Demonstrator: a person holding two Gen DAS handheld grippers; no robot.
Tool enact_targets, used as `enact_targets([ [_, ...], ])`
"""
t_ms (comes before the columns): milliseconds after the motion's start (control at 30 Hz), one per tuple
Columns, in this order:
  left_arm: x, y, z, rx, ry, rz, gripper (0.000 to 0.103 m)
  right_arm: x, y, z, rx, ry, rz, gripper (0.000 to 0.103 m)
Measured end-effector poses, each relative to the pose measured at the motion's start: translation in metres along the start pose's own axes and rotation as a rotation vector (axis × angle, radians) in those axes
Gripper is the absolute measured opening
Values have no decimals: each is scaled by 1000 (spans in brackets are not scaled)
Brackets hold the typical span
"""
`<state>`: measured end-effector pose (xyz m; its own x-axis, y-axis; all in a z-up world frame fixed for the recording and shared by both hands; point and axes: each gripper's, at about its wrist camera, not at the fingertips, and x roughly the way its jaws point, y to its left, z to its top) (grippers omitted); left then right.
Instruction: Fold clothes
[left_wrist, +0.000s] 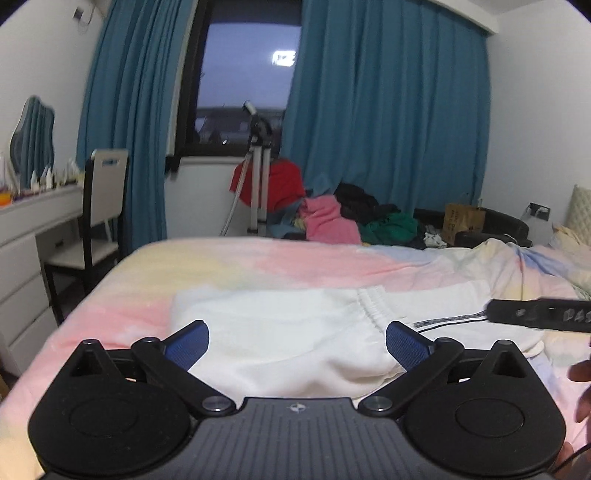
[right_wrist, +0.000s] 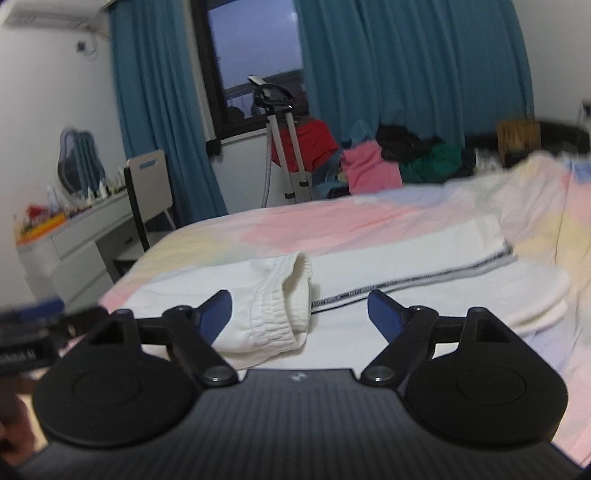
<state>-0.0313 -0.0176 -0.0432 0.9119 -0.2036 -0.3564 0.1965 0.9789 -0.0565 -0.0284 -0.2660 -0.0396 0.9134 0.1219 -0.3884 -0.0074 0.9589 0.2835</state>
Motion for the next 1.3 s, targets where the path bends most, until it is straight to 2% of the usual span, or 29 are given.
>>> enact_targets([
  [167, 8, 5, -3, 6, 20, 48, 103, 7, -49, 11, 266, 37, -66, 82],
  [300, 13, 9, -10, 5, 47, 50, 103, 0, -104, 19, 501, 15, -156, 82],
  [433, 20, 12, -13, -5, 98, 85, 103, -18, -143, 18, 606, -37, -257, 84],
  [567, 16, 18, -13, -33, 101, 96, 103, -15, -190, 10, 817, -14, -222, 84],
  [633, 15, 20, -13, -41, 102, 101, 103, -11, -211, 6, 884, -6, -214, 77],
  [767, 19, 24, -11, -106, 168, 37, 103, -9, -240, -11, 983, 1, -218, 75],
  [867, 24, 23, -12, -110, 195, 40, 103, -5, -258, -39, 1195, -13, -115, 75],
  [900, 25, 23, -13, -103, 195, 44, 103, -1, -263, -46, 1249, -7, -105, 75],
  [967, 25, 23, -14, -93, 197, 53, 103, 8, -268, -54, 1303, 24, -120, 75],
  [1067, 27, 25, -14, -108, 202, 53, 103, 27, -275, -55, 1312, 40, -99, 75],
  [1300, 28, 25, -12, -102, 183, 54, 103, 73, -296, -38, 1192, 63, -131, 75],
])
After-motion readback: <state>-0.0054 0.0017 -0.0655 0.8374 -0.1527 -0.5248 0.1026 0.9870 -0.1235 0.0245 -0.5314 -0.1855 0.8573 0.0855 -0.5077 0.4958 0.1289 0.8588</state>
